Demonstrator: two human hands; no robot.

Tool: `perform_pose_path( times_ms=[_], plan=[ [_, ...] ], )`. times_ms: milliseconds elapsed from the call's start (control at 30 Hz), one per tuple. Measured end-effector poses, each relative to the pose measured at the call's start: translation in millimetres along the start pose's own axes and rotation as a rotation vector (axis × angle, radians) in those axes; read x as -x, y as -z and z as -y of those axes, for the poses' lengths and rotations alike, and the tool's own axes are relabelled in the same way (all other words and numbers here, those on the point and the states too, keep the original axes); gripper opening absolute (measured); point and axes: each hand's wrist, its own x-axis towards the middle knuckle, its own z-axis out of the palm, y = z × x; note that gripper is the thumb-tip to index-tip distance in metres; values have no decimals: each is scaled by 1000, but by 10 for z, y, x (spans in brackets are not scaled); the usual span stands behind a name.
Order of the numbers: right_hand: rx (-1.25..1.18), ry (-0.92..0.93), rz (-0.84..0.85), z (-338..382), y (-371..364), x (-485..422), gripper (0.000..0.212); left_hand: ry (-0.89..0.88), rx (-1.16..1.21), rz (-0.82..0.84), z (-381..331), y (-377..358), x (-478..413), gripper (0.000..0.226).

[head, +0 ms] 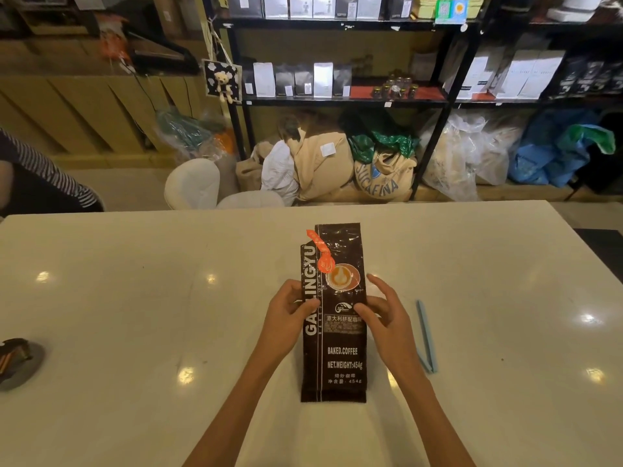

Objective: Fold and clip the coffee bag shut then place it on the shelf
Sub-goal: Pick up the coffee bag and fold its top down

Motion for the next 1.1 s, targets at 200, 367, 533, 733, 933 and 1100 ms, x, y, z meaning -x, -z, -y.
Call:
perform_pose_path(
  times_ms=[200, 367, 533, 733, 933, 1100],
  plan=[
    [164, 99, 35, 22, 47, -38, 44, -48, 46, 78, -5, 31, -32, 71],
    [225, 110, 19, 55, 101, -86, 42, -176, -275, 108, 25, 97, -74, 44],
    [364, 146, -52, 161, 90, -69, 26, -290, -505, -87, -31, 65, -81, 19],
    [870, 281, 17, 444, 186, -38, 16, -381, -512, -65, 73, 7, 35, 14],
    [1003, 415, 337, 780, -310, -169, 33, -353, -356, -153, 186, -49, 117, 14],
    [883, 425, 401, 622, -272, -292, 24, 41, 178, 145, 189, 90, 208, 32]
  ],
)
